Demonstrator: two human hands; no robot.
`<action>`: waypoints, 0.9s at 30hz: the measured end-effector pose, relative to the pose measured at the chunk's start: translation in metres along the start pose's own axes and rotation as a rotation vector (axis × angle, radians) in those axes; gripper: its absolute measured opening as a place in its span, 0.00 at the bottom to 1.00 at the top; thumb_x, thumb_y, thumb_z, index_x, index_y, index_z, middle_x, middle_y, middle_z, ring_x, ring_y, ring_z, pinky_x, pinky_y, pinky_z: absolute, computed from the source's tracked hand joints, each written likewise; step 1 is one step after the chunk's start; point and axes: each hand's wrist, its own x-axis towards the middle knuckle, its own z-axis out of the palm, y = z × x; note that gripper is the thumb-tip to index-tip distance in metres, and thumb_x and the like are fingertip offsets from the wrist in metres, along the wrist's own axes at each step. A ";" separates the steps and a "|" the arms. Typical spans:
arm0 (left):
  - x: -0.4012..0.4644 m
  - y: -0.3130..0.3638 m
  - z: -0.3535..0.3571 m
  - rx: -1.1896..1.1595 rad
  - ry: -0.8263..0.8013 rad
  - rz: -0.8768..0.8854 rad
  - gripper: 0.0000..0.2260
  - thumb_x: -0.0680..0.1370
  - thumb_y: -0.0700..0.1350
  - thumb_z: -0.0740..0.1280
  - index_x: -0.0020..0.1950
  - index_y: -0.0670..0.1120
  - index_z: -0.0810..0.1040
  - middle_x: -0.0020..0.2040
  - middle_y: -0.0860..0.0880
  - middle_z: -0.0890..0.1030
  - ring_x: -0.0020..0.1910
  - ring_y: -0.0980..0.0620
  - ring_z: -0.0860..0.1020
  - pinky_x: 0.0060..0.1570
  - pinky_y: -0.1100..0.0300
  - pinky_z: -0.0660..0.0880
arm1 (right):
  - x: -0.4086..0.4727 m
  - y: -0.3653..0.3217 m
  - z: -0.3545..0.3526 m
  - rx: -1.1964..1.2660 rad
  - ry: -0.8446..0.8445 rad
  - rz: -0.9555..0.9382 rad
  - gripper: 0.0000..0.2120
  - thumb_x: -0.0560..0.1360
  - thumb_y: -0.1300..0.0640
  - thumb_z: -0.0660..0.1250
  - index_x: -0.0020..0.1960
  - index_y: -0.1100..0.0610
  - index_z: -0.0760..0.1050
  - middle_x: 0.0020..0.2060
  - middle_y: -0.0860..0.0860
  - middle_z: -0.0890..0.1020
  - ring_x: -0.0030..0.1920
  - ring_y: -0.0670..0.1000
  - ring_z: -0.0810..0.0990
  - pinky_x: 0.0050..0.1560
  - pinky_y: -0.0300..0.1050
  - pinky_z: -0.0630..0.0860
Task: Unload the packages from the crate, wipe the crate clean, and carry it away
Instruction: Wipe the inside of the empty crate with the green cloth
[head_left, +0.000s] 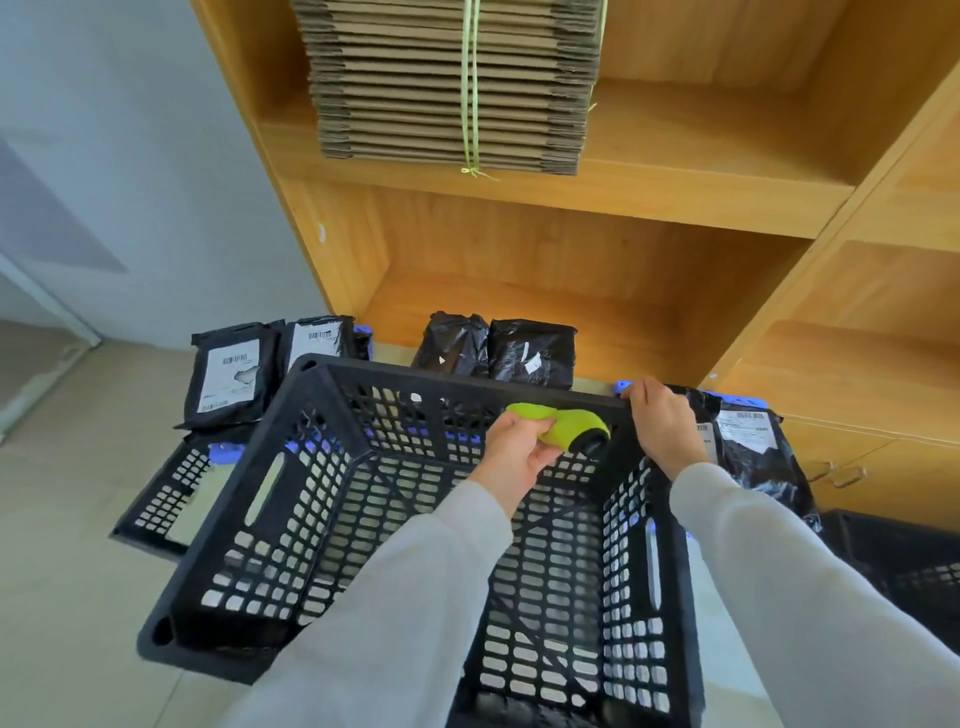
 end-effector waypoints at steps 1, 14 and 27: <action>-0.006 0.004 0.002 0.004 0.000 0.013 0.12 0.79 0.31 0.69 0.60 0.38 0.75 0.62 0.36 0.82 0.58 0.39 0.83 0.32 0.55 0.83 | -0.002 -0.002 -0.001 0.000 -0.005 0.012 0.12 0.83 0.65 0.55 0.61 0.64 0.75 0.54 0.62 0.79 0.51 0.67 0.79 0.48 0.56 0.75; -0.007 0.019 -0.017 0.050 0.055 -0.021 0.12 0.80 0.30 0.67 0.63 0.36 0.76 0.58 0.37 0.82 0.50 0.41 0.83 0.35 0.51 0.82 | 0.001 -0.021 -0.010 -0.097 0.075 0.113 0.14 0.83 0.55 0.53 0.66 0.56 0.67 0.58 0.56 0.78 0.61 0.61 0.77 0.65 0.68 0.66; 0.052 -0.019 -0.049 0.089 0.193 -0.098 0.14 0.80 0.30 0.65 0.65 0.39 0.75 0.61 0.37 0.81 0.58 0.39 0.81 0.38 0.50 0.79 | 0.041 -0.083 0.011 0.045 -0.149 0.020 0.19 0.83 0.41 0.52 0.64 0.49 0.75 0.57 0.53 0.81 0.57 0.58 0.78 0.56 0.55 0.70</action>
